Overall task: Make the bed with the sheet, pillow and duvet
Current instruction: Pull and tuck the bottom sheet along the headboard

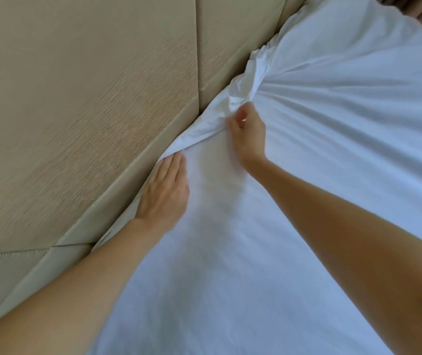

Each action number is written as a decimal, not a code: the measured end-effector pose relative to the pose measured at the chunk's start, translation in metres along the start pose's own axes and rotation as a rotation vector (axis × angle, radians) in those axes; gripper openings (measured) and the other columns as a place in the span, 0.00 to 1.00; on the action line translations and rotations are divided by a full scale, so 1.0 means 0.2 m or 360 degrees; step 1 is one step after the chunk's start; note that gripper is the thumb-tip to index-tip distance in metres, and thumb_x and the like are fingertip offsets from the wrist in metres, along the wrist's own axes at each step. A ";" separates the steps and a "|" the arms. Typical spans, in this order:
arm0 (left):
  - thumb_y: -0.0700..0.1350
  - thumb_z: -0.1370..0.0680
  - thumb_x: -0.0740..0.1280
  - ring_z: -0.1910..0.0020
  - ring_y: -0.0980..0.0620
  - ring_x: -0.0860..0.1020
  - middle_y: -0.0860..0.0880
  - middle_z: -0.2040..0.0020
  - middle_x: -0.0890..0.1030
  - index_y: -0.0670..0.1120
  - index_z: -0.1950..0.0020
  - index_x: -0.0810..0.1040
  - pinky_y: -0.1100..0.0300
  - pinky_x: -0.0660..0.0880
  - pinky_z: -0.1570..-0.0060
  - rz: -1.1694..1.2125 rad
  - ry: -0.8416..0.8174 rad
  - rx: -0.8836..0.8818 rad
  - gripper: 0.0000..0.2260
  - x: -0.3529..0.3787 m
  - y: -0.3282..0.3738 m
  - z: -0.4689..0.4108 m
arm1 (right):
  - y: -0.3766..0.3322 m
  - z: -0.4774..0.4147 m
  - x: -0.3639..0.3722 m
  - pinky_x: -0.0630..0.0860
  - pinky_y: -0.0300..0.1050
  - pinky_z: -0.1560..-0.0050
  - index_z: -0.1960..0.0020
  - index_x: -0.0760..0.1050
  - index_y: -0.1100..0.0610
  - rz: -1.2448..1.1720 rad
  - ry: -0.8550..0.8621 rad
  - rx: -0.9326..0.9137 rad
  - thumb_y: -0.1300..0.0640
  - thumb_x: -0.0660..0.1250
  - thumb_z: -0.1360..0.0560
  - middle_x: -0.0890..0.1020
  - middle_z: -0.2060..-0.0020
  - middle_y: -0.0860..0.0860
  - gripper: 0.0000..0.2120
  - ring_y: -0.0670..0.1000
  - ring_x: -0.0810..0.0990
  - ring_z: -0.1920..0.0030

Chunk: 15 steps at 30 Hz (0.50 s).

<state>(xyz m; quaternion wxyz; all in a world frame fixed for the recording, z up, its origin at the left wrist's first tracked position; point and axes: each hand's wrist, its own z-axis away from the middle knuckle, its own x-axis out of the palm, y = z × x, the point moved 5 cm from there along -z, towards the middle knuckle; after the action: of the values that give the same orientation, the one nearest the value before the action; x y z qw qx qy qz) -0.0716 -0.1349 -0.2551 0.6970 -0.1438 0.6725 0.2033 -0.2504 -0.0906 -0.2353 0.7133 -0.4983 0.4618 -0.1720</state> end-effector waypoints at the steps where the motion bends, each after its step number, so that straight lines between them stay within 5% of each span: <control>1: 0.42 0.22 0.52 0.39 0.39 0.77 0.35 0.38 0.76 0.30 0.37 0.72 0.51 0.69 0.35 -0.0002 -0.0010 -0.0012 0.21 0.01 0.00 0.01 | -0.02 0.02 0.04 0.70 0.39 0.55 0.52 0.71 0.59 0.0062 -0.0070 -0.0094 0.64 0.59 0.23 0.78 0.57 0.52 0.03 0.50 0.75 0.56; 3: 0.45 0.22 0.51 0.38 0.39 0.76 0.34 0.37 0.75 0.30 0.35 0.71 0.53 0.65 0.35 0.0044 -0.0069 -0.0031 0.23 0.01 -0.01 0.01 | -0.04 0.04 0.11 0.69 0.43 0.42 0.40 0.75 0.60 0.0187 -0.0251 -0.0229 0.66 0.55 0.22 0.79 0.43 0.54 0.15 0.52 0.76 0.43; 5: 0.48 0.22 0.48 0.34 0.41 0.72 0.35 0.32 0.71 0.31 0.32 0.68 0.56 0.61 0.33 0.0196 -0.0197 -0.0034 0.27 0.01 -0.01 -0.02 | -0.06 0.03 0.16 0.61 0.42 0.33 0.31 0.68 0.60 0.0329 -0.0444 -0.0331 0.67 0.54 0.22 0.73 0.33 0.55 0.21 0.54 0.69 0.33; 10: 0.47 0.18 0.48 0.24 0.52 0.53 0.46 0.22 0.53 0.40 0.23 0.51 0.67 0.46 0.30 0.0555 -0.0314 -0.0155 0.24 -0.03 -0.01 -0.09 | -0.01 0.00 0.20 0.40 0.48 0.27 0.24 0.53 0.56 0.0753 -0.0799 -0.0333 0.54 0.47 0.24 0.59 0.25 0.50 0.28 0.48 0.51 0.24; 15: 0.45 0.18 0.52 0.32 0.46 0.66 0.46 0.30 0.67 0.44 0.28 0.60 0.59 0.62 0.38 0.0821 -0.0397 -0.0312 0.19 -0.02 -0.04 -0.17 | 0.01 -0.02 0.20 0.36 0.50 0.27 0.23 0.51 0.53 0.1126 -0.0843 -0.0376 0.57 0.47 0.20 0.57 0.25 0.48 0.24 0.46 0.48 0.24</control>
<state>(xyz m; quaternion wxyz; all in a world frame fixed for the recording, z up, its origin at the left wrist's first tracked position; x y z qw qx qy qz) -0.0979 -0.1595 -0.2532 0.6823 -0.0088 0.5733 0.4536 -0.2343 -0.1196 -0.2571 0.7600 -0.4147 0.4217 0.2696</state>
